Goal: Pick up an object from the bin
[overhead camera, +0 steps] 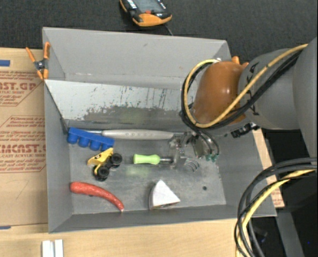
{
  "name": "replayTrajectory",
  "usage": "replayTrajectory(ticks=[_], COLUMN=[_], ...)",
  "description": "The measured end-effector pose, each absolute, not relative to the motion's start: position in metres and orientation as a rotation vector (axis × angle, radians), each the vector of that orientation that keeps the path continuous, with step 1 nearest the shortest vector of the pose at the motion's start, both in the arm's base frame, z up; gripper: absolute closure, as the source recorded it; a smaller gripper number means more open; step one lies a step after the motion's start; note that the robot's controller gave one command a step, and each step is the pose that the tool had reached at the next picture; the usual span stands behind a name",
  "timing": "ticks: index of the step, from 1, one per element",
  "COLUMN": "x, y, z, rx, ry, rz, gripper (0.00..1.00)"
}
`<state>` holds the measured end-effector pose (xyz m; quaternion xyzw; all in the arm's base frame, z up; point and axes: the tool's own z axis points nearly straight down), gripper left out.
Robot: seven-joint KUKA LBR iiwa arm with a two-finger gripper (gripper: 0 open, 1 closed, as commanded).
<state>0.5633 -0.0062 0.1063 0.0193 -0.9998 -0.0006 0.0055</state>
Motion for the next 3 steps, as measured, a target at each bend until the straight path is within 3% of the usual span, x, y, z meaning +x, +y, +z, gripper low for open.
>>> replayTrajectory(ticks=[1,3], x=[0.565,0.567], y=[-0.006,-0.006], z=[0.134,0.147], rx=[0.061,0.06], ry=[-3.137,-3.144], rz=[-0.001,-0.001], gripper=[1.0,1.0])
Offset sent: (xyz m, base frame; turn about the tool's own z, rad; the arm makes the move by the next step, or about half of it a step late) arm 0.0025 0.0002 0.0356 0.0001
